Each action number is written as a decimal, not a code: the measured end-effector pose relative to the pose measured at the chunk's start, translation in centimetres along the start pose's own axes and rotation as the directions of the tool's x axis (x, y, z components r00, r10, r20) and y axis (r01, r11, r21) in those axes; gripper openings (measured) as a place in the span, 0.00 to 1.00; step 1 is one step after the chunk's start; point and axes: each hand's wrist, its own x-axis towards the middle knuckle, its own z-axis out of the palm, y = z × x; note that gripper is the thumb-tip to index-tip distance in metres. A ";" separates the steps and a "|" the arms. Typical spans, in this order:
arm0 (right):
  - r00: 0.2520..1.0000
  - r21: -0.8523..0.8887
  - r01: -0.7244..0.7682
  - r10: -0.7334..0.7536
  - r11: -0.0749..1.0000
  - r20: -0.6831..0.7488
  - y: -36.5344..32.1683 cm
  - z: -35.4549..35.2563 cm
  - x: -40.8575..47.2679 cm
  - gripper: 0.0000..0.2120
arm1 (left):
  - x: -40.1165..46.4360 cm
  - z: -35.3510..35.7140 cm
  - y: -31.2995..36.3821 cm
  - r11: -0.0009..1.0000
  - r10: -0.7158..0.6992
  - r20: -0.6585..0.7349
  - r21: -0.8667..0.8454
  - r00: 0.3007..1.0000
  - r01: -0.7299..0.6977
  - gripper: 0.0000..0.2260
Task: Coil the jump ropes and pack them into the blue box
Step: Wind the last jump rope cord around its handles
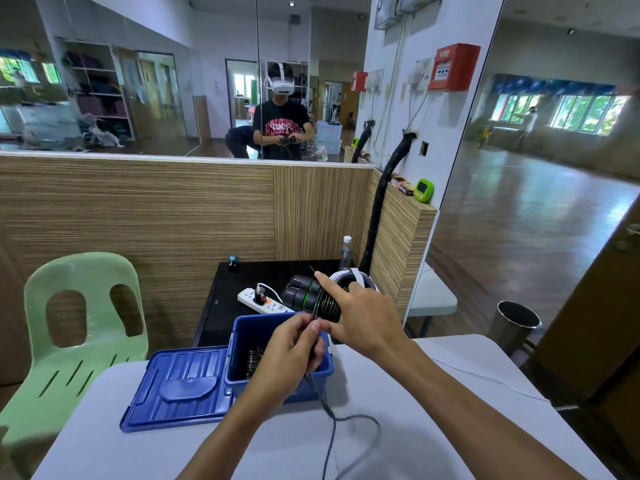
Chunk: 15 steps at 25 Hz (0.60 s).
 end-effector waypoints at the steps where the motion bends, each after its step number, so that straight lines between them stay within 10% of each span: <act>1: 1.000 0.008 -0.003 0.003 1.000 0.005 0.0 0.0 0.0 0.38 | -0.2 0.2 -0.2 0.999 0.019 -0.025 0.026 1.000 -0.019 0.12; 8: 0.999 0.061 -0.029 0.026 0.998 0.034 -0.6 -0.3 0.4 0.33 | -0.1 0.4 0.0 0.928 0.191 -0.060 0.335 0.980 -0.160 0.15; 15: 0.999 0.272 0.018 -0.009 0.962 -0.035 -0.8 -1.3 0.2 0.27 | 0.0 -1.6 -3.0 0.992 -0.108 -0.033 0.059 0.994 0.110 0.22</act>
